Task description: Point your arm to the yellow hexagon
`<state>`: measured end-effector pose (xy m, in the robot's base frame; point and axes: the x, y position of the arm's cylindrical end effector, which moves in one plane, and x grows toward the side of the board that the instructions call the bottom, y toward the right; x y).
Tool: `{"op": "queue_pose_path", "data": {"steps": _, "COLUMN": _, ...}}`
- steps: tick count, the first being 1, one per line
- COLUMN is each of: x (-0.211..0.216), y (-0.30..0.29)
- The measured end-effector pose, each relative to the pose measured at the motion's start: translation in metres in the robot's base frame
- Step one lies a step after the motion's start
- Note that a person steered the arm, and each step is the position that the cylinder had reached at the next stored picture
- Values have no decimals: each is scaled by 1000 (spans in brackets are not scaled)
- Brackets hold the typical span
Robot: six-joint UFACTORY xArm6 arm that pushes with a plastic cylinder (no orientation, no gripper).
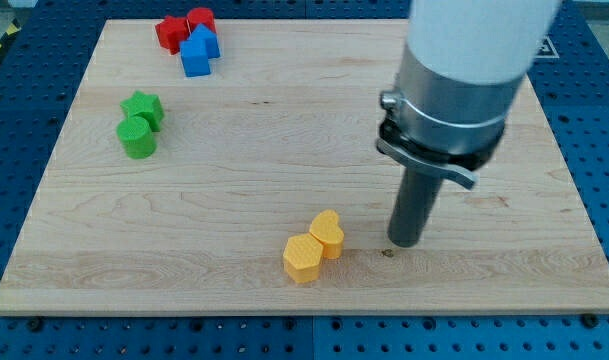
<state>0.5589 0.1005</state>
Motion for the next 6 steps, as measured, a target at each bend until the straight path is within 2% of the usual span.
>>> {"op": "queue_pose_path", "data": {"steps": 1, "x": 22, "y": -4}}
{"op": "queue_pose_path", "data": {"steps": 2, "x": 43, "y": -61}}
{"op": "queue_pose_path", "data": {"steps": 4, "x": 60, "y": -93}}
{"op": "queue_pose_path", "data": {"steps": 6, "x": 59, "y": -116}}
